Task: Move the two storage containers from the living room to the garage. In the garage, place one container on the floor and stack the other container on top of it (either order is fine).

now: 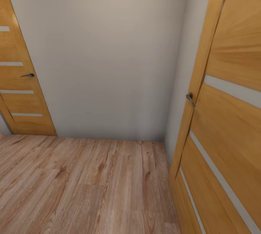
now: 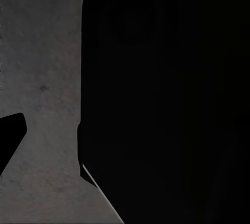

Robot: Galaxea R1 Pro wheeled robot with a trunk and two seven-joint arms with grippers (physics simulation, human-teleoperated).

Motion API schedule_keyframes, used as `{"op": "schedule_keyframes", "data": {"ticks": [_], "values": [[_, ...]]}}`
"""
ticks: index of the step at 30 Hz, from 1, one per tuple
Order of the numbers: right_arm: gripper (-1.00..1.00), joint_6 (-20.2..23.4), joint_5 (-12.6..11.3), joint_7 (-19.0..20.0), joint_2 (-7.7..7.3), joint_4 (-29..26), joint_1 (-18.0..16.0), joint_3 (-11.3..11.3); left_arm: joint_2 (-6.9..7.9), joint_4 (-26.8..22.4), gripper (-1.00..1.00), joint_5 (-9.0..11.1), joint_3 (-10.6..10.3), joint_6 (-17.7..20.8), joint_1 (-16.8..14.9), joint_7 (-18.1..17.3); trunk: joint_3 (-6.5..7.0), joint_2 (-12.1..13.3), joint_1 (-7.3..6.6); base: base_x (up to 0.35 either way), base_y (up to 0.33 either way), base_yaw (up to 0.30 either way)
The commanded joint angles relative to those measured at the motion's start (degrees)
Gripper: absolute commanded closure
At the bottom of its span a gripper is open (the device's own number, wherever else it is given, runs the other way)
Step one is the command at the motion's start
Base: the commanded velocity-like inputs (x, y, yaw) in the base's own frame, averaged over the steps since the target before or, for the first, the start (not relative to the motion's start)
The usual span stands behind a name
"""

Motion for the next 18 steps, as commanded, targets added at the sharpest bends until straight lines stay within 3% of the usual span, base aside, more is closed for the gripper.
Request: {"op": "schedule_keyframes", "data": {"ticks": [1,18], "values": [[-1.0,0.0,-0.6,0.1,0.03,0.1,-0.1,0.5,0.01,0.0,-1.0,0.5,0.0,0.0,0.0,0.0,-0.05,0.0,0.03,0.29,0.0,0.0],[-1.0,0.0,-0.6,0.1,0.03,0.1,-0.1,0.5,0.05,0.0,-1.0,0.5,0.0,0.0,0.0,0.0,-0.05,0.0,0.03,0.31,0.0,0.0]]}}
